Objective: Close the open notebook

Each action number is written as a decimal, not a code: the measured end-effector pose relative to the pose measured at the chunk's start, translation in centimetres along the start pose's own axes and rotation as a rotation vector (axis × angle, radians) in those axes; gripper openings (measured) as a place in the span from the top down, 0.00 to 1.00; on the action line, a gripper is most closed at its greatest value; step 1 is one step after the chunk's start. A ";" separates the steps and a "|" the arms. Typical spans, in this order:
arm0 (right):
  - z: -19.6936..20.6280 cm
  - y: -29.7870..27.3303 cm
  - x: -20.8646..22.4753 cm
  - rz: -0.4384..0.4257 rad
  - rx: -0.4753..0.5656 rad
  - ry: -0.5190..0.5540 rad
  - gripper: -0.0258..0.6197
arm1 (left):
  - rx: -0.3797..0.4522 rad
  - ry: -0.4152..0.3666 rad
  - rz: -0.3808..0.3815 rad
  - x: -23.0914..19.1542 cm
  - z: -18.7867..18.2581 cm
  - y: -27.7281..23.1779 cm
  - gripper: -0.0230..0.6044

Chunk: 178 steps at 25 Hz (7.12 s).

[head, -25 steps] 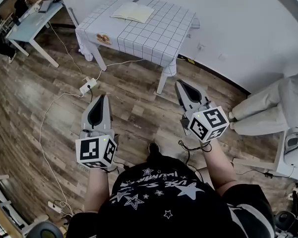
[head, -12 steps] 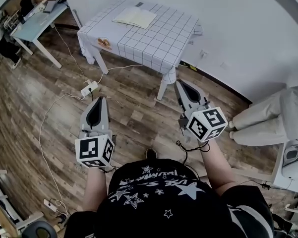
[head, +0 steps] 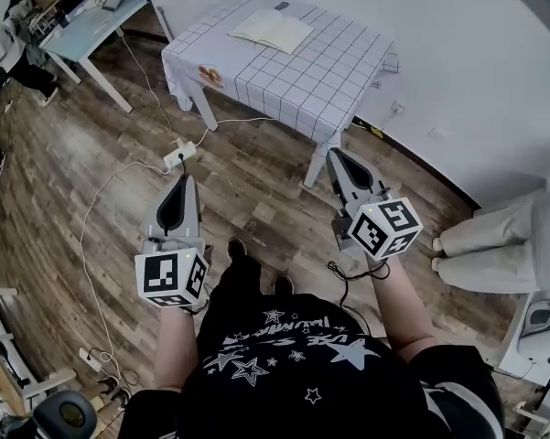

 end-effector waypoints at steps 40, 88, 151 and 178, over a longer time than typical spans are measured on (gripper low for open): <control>0.5 -31.5 0.2 0.200 -0.149 0.010 0.94 | -0.046 0.147 0.246 -25.6 4.9 -25.6 0.95; -1.9 -57.9 22.3 0.147 -0.232 -0.032 0.94 | -0.208 0.097 0.216 -29.4 4.6 -55.3 0.95; 10.2 -76.3 17.3 0.569 -0.814 0.147 0.93 | -0.331 0.033 0.853 -40.8 11.7 -72.1 0.95; 0.0 -56.5 20.0 0.853 -0.402 -0.080 0.93 | -0.259 0.014 0.933 -27.5 8.0 -68.3 0.95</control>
Point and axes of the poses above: the fingertips, and each gripper's own axes: y backward along the fingers, x to its right, z out of its underside, the point moved 10 cm from there along y, backward along the fingers, and after that the axes turned 2 degrees about -y, right-handed, at the moved point
